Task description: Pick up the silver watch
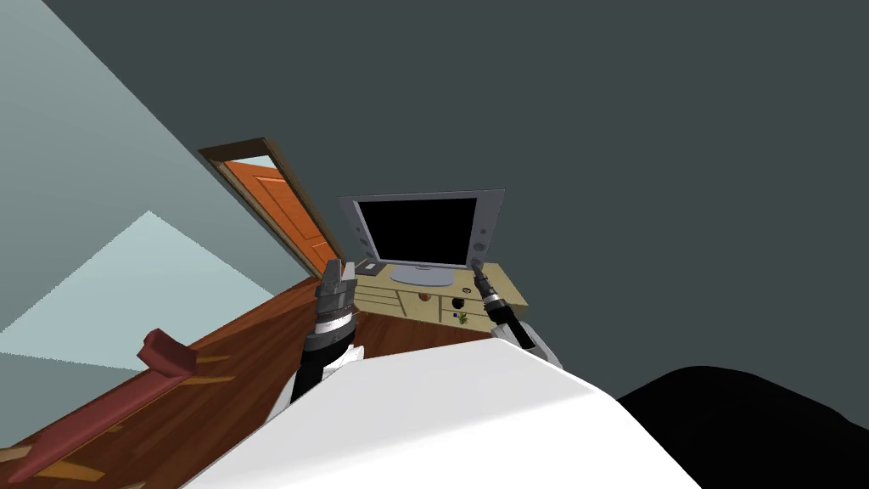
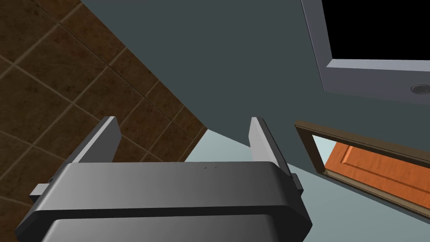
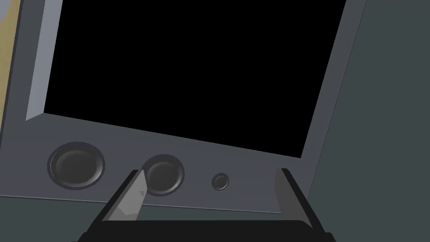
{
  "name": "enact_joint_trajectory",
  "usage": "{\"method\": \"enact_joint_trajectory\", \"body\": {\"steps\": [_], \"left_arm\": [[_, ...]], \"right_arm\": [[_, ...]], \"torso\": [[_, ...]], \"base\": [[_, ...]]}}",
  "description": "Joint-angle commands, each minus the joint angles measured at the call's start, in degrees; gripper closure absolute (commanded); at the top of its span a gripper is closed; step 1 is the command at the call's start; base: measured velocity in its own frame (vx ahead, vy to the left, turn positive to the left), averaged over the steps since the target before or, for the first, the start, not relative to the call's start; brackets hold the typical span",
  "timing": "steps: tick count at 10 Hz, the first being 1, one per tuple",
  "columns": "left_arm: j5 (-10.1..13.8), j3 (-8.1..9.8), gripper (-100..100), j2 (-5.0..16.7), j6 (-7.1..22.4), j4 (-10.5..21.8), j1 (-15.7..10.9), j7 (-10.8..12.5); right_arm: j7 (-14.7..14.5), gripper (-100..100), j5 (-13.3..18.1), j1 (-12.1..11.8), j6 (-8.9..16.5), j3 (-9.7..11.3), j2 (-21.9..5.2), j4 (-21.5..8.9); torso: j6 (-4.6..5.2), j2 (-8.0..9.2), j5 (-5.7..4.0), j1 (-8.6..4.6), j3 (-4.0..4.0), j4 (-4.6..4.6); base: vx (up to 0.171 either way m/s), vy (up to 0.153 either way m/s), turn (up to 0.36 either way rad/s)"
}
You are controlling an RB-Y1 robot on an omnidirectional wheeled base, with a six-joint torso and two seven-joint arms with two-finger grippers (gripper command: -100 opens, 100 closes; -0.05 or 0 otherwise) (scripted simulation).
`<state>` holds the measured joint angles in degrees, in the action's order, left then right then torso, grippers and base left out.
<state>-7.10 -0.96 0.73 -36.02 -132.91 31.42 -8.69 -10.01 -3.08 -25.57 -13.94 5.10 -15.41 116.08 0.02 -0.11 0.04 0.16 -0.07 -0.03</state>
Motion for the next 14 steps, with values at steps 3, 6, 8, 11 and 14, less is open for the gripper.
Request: {"method": "enact_joint_trajectory", "body": {"steps": [3, 6, 8, 11, 14], "left_arm": [[0.0, 0.0, 0, 0.0, 0.0, 0.0, 0.0, 0.0], [0.0, 0.0, 0, 0.0, 0.0, 0.0, 0.0, 0.0], [0.0, 0.0, 0, 0.0, 0.0, 0.0, 0.0, 0.0], [0.0, 0.0, 0, 0.0, 0.0, 0.0, 0.0, 0.0], [0.0, 0.0, 0, 0.0, 0.0, 0.0, 0.0, 0.0]], "right_arm": [[-1.9, -100, -2.8, 1.4, 6.2, 0.9, -3.2, -5.2], [-3.2, -100, -4.6, 2.3, 10.7, 1.4, -5.4, -9.1], [-3.8, -100, -5.6, 2.8, 12.7, 1.7, -6.5, -11.1], [-5.1, -100, -7.5, 3.8, 16.8, 2.3, -8.9, -15.2], [-6.3, -100, -9.4, 4.9, 20.6, 2.8, -11.6, -19.4]], "torso": [[-0.02, -0.05, 0.0, 0.04, -0.02, -0.01], [0.0, -0.05, 0.02, 0.06, -0.03, -0.01], [-0.01, -0.04, 0.02, 0.07, -0.03, -0.01], [0.01, 0.02, 0.0, -0.02, 0.01, 0.01], [0.0, 0.0, 0.0, -0.02, 0.0, 0.0]], "base": [[0.039, 0.053, 0.136], [0.045, 0.064, 0.108], [0.041, 0.05, 0.114], [0.031, 0.037, 0.084], [0.041, 0.043, 0.114]]}}
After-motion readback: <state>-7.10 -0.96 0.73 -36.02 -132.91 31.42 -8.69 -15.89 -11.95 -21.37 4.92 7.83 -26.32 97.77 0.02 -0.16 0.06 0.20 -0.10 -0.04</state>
